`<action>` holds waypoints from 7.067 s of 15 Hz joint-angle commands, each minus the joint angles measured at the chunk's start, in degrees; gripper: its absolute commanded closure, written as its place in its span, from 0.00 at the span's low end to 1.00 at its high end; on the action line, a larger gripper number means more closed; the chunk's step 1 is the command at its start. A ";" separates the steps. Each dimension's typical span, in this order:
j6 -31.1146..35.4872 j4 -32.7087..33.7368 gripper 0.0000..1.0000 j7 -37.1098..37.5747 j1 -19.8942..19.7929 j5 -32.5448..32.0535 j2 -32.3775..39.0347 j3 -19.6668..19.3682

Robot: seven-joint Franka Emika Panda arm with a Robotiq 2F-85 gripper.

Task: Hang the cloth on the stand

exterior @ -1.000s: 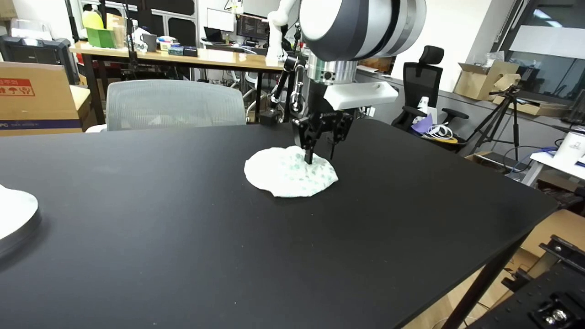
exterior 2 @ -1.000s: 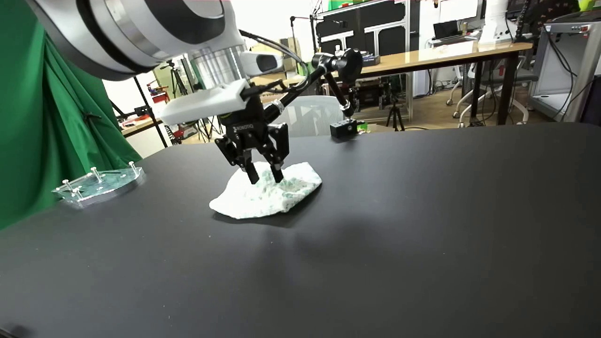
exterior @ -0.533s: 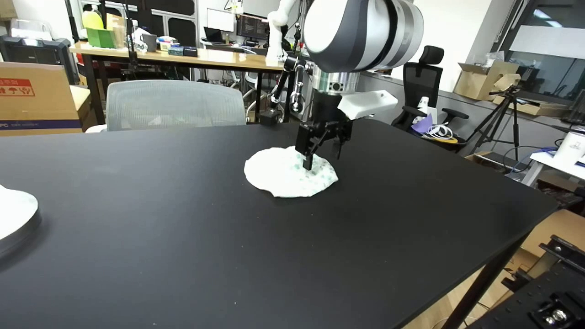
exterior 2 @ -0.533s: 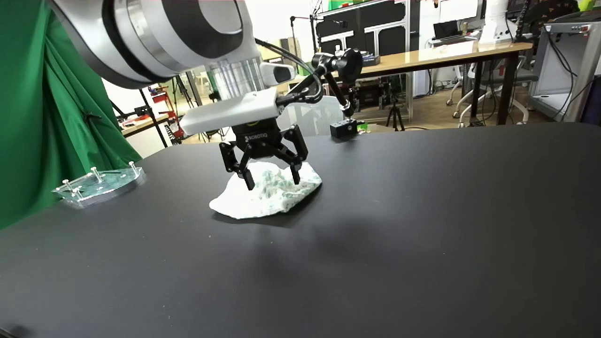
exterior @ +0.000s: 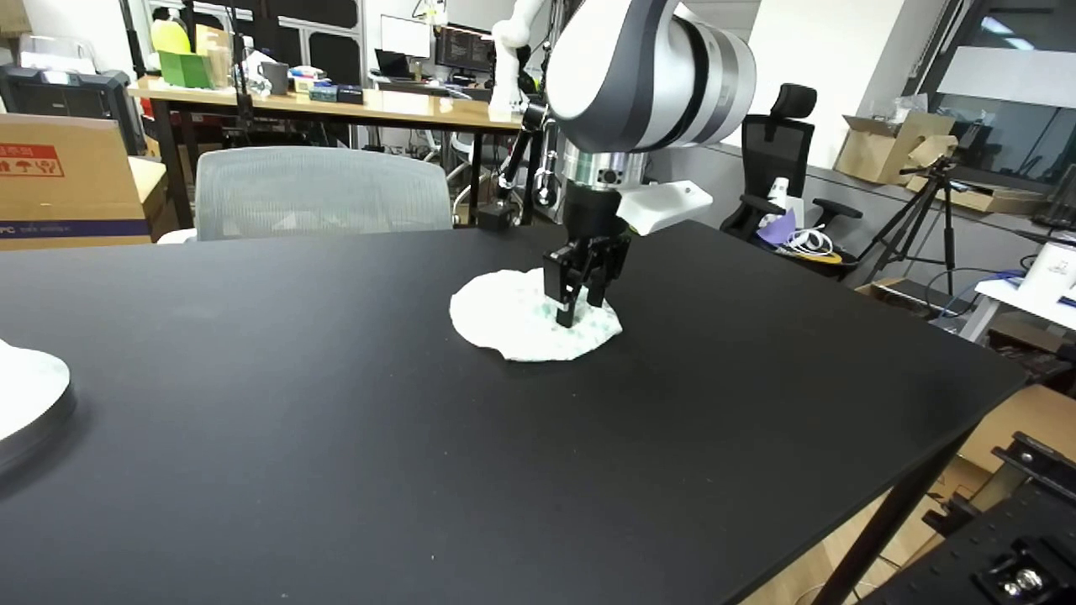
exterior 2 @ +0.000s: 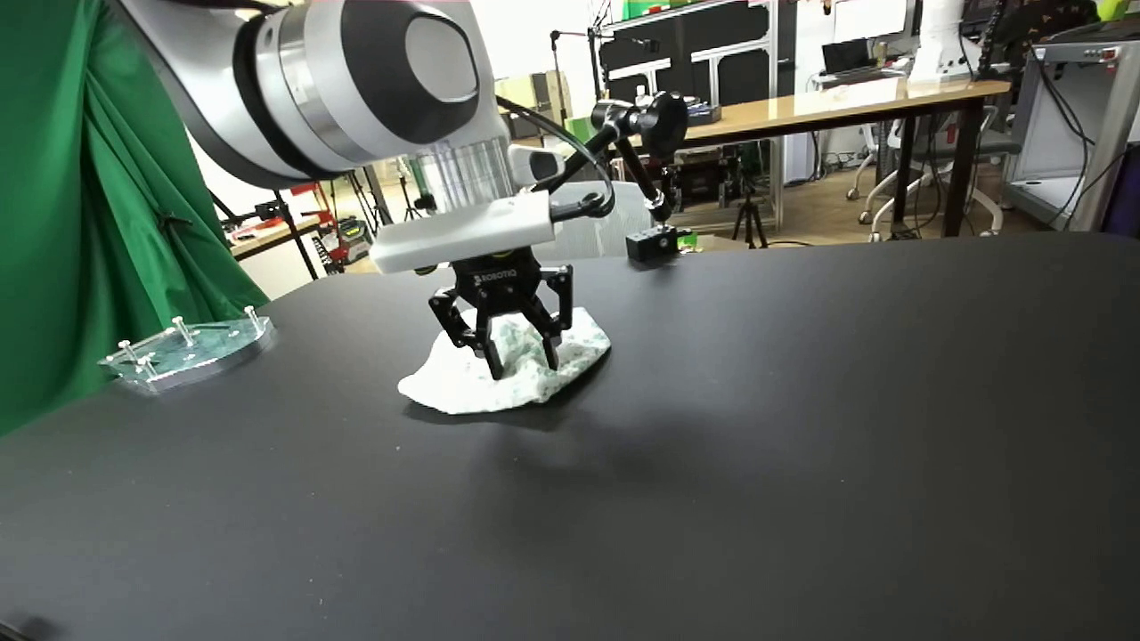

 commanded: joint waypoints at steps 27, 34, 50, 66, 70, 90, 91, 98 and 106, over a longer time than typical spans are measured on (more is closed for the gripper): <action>-23.48 15.25 1.00 19.28 11.16 -8.67 -15.25 0.93; -26.42 21.06 1.00 27.49 11.18 -12.21 -16.44 -0.93; -32.85 19.17 1.00 35.43 10.44 -18.40 -24.63 -0.57; -41.06 19.89 1.00 33.16 7.65 -5.90 -24.40 -0.02; -40.23 18.96 1.00 33.75 7.07 -5.48 -21.79 -0.38; -33.00 17.29 0.47 33.64 6.90 -1.22 -16.22 -1.13; -32.85 17.25 0.39 33.58 6.92 -1.10 -16.36 -1.09; -33.29 16.91 0.00 33.27 7.24 -1.29 -17.01 -0.83; -34.04 17.11 0.00 33.98 8.05 -1.79 -17.97 -0.51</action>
